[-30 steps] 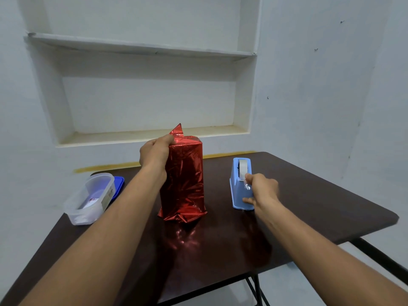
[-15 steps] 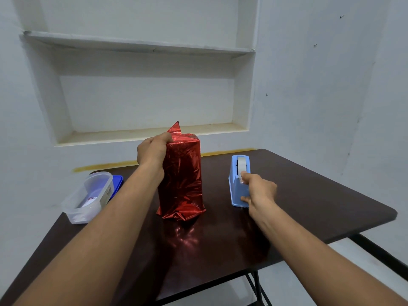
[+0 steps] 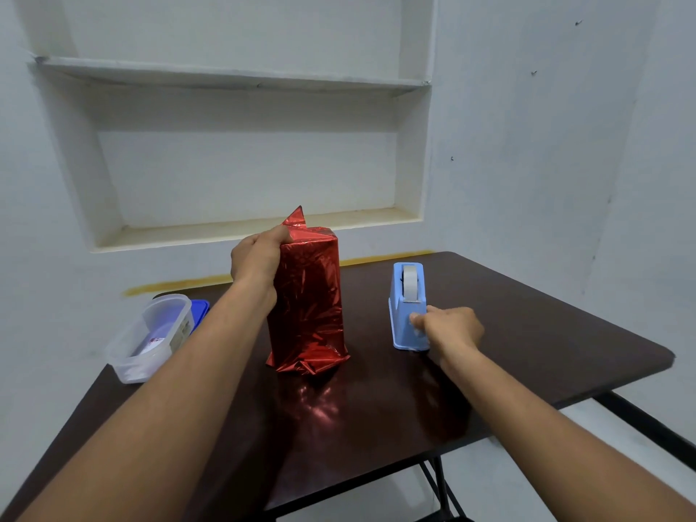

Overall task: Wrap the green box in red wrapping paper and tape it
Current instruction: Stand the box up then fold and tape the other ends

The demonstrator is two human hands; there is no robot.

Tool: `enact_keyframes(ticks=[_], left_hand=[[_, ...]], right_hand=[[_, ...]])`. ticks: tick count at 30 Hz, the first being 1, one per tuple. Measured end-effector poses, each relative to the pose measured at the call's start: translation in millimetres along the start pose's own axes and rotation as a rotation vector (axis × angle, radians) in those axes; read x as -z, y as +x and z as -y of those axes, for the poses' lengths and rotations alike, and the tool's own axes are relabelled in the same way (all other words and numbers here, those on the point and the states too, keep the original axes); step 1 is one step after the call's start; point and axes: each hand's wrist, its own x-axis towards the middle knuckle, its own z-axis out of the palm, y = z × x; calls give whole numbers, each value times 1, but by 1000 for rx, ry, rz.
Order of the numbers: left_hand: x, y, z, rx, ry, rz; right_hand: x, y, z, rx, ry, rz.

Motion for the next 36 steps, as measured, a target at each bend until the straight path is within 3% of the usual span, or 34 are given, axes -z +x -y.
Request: enact_keyframes(ticks=[4,7,16,23,27,31,36], left_hand=[[0,3,3,-8,-1,12],[1,7,5,-12,7,18],[3,5,9,-49,-36,48],[5,4,10,-78,-28,52],[6,8,12,-77,-12,46],[6,9,15,-71,-4,55],[7,8,14,-66,3,57]], right_hand=[[15,-7,-20,59,-68,67],[24,-18,-11,238,-116,131],[34,-37,102,693,-149,394],[-1,-37,181,985,-404,390],[-22,-38,212,1041,-624,387],[-37,-37,228,1044,-622,385],[-54,-36,236,889,-579,541]])
